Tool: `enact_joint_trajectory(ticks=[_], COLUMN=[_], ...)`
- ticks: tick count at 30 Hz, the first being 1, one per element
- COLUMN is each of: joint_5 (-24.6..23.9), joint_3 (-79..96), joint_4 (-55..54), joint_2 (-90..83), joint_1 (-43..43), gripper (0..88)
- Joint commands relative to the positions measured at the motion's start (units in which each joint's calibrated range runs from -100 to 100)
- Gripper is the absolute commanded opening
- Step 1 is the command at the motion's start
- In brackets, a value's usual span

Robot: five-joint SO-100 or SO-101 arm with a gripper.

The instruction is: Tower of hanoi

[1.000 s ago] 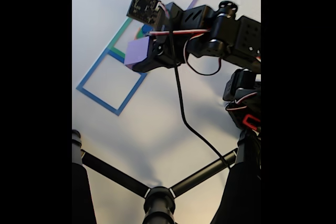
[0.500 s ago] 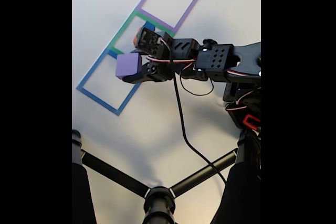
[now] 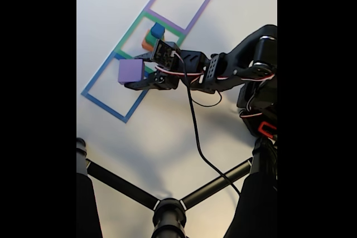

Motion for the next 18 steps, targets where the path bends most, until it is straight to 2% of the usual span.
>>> enact_joint_trajectory(ticks=[1,18], joint_5=[0.57,0.57], joint_3=[-3.72,-7.81], joint_4=[-6.99,-15.65], joint_2=[4.92,16.22], joint_1=[-0.61,-4.34], gripper=[11.0,11.0])
